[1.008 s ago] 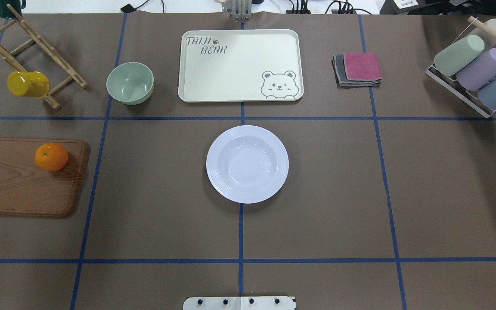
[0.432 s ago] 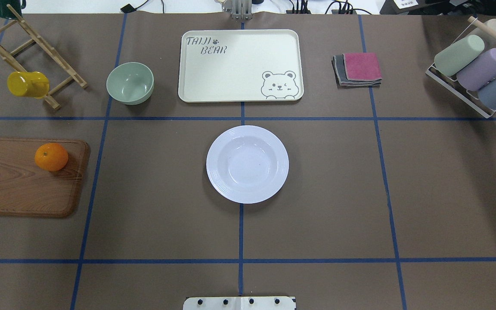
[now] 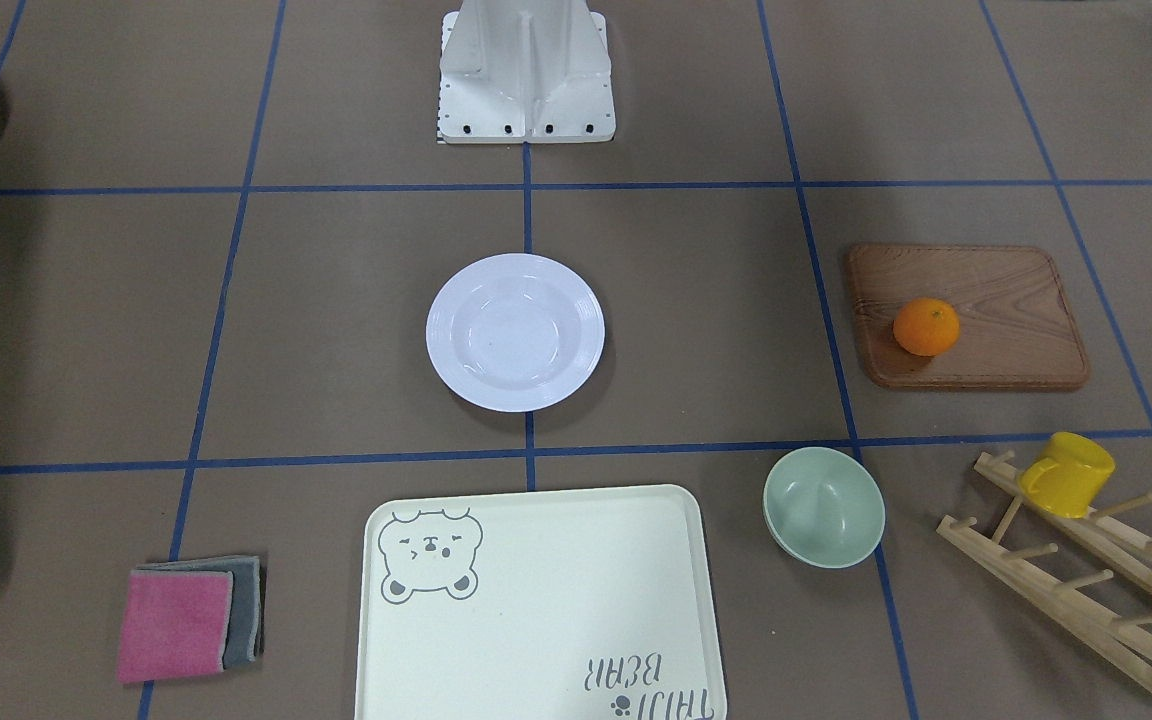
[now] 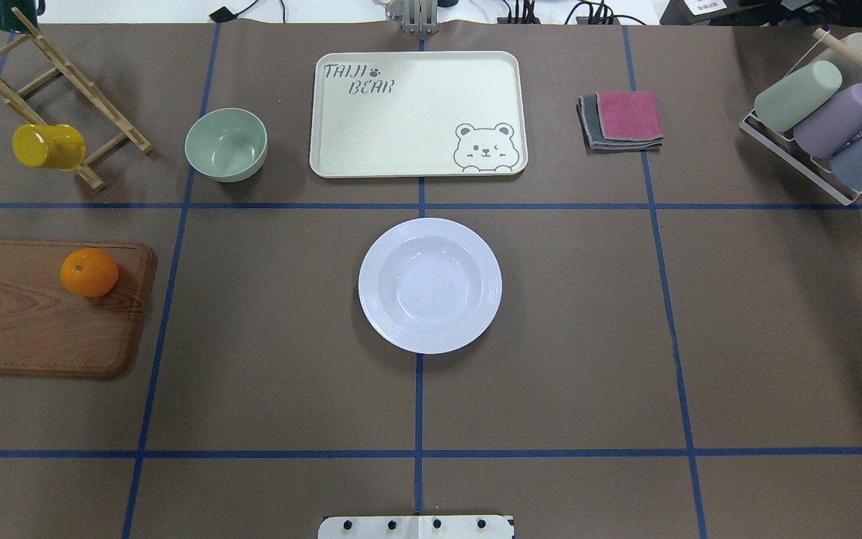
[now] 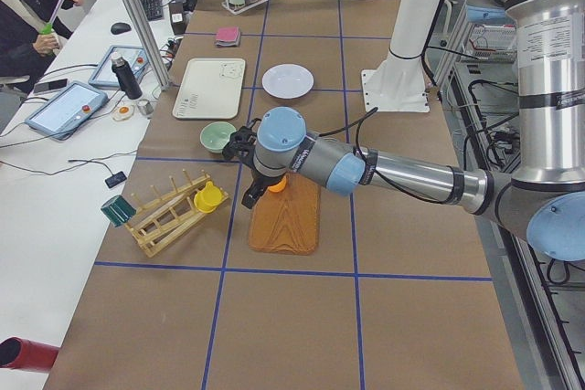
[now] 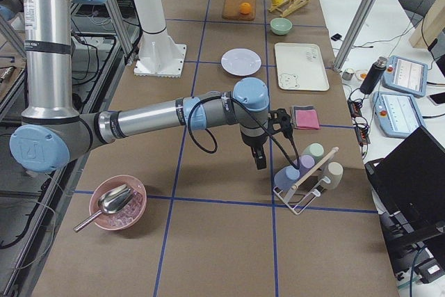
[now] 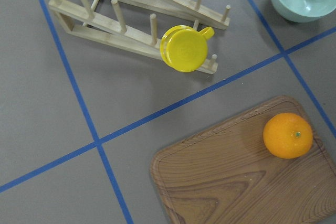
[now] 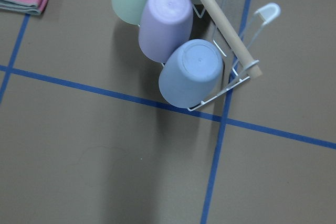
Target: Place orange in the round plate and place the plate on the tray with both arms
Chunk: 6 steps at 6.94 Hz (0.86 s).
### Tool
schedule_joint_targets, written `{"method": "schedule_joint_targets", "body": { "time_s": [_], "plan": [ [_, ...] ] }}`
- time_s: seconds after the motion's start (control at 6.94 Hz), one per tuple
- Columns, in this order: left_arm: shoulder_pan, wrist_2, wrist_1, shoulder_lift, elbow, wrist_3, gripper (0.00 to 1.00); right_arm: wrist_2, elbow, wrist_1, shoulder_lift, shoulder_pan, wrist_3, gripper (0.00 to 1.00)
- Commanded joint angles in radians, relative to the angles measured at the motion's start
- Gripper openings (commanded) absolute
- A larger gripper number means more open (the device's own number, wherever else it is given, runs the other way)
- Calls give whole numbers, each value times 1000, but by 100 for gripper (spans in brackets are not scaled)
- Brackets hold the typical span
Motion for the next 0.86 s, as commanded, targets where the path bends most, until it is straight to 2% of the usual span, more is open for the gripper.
{"method": "schedule_joint_targets", "body": {
  "time_s": [0.0, 0.14, 0.58, 0.72],
  "plan": [
    [147, 60, -101, -16, 2, -278, 99, -41, 11, 117, -9, -116, 230, 100],
    [245, 178, -190, -19, 2, -459, 99, -78, 11, 151, -13, -159, 309, 100],
    [547, 470, -209, -97, 34, -715, 99, -80, 10, 230, -65, -169, 314, 100],
    [589, 484, -211, -154, 98, -714, 99, -82, 8, 241, -73, -169, 314, 100]
  ]
}}
